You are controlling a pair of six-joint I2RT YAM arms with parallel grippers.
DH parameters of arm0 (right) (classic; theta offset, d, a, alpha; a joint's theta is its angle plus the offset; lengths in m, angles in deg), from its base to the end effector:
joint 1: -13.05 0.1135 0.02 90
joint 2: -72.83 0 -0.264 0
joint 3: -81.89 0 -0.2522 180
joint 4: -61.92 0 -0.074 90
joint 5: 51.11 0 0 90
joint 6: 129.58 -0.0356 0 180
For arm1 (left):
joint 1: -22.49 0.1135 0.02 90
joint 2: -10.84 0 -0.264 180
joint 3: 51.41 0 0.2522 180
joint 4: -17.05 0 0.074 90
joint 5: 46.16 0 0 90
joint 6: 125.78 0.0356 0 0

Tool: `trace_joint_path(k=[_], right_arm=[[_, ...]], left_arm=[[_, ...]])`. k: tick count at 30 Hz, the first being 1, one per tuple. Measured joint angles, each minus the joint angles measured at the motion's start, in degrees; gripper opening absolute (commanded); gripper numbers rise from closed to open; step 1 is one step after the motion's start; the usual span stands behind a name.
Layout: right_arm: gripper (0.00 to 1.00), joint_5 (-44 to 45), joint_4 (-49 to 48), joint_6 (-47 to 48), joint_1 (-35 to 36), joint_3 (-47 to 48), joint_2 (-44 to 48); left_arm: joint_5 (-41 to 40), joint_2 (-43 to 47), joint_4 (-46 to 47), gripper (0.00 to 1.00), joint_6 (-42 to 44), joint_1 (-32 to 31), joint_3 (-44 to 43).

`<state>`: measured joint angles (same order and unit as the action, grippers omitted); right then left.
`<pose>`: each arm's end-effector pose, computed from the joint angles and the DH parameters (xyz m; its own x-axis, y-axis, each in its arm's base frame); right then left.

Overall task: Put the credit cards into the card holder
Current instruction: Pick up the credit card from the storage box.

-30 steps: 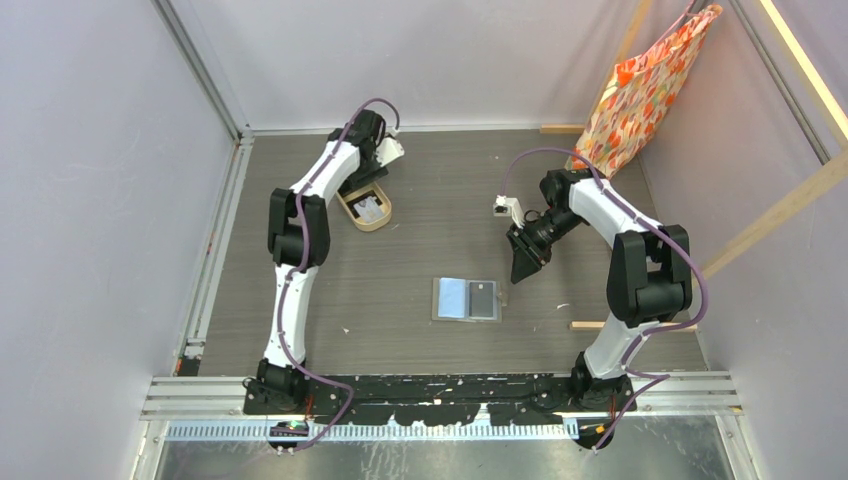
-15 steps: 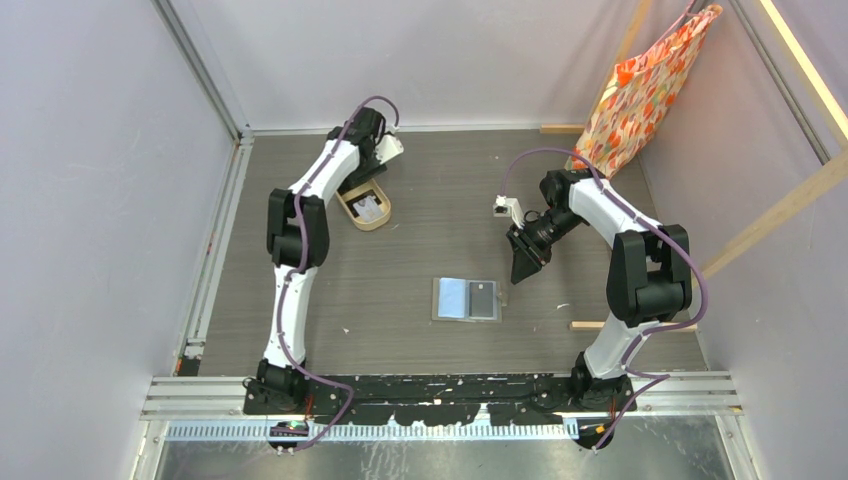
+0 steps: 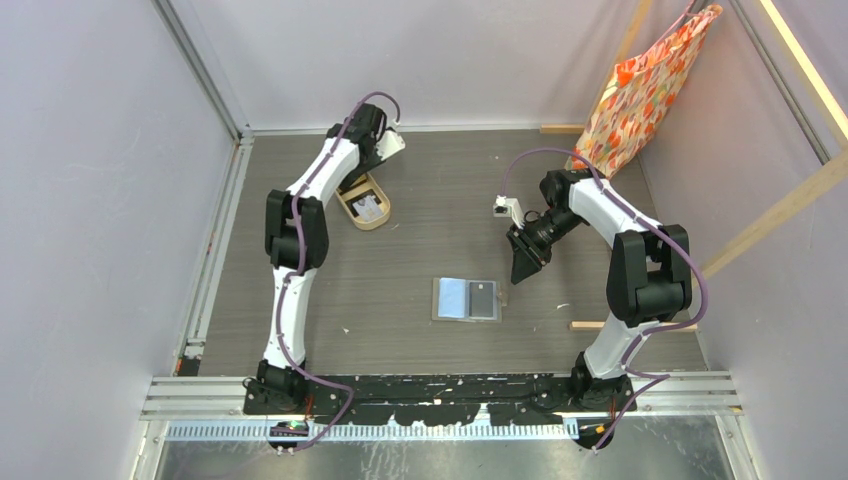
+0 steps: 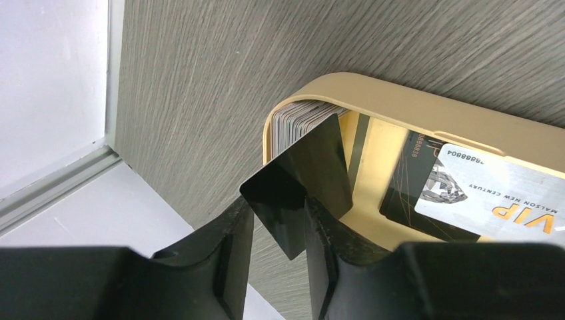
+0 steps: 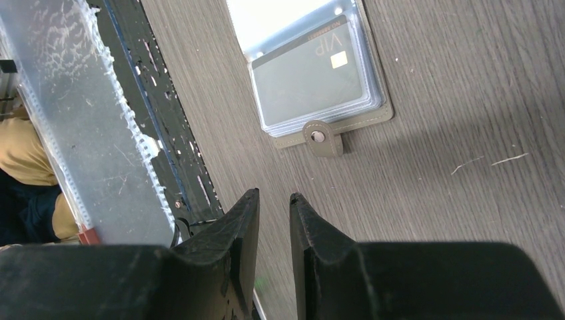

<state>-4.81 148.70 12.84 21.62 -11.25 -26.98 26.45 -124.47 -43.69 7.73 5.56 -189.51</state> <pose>0.2870 0.0681 0.2188 -0.6005 -0.6699 -0.4366 -0.7677 0.3302 0.5492 0.4976 -0.1403 0.2199 -0.5012 0.8393 -0.2105 0.6498 0.5257 0.5491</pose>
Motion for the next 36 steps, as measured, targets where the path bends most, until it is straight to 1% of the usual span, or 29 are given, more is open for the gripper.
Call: trace_joint_path(k=[4,8,12,18,30,36], right_arm=[[0.29,-0.02,0.15,0.0,0.0,0.0,0.0],[0.29,-0.13,0.17,0.02,0.0,0.0,0.0],[0.28,-0.15,0.2,0.02,0.0,0.0,0.0],[0.29,-0.15,0.31,0.02,0.0,0.0,0.0],[0.29,-0.2,0.37,0.22,0.0,0.0,0.0],[0.29,-0.2,0.42,0.39,0.0,0.0,0.0]], left_arm=[[0.02,0.0,-0.02,0.27,-0.02,0.0,0.0],[0.11,0.0,-0.04,0.13,-0.11,0.0,0.0],[0.46,0.0,-0.31,0.03,-0.59,-0.11,0.0],[0.94,0.0,-0.52,0.01,-1.01,-0.15,0.0],[3.48,0.22,-2.82,0.0,-1.73,-0.24,-0.87],[5.16,3.87,-3.5,0.0,-4.7,-0.74,-0.94]])
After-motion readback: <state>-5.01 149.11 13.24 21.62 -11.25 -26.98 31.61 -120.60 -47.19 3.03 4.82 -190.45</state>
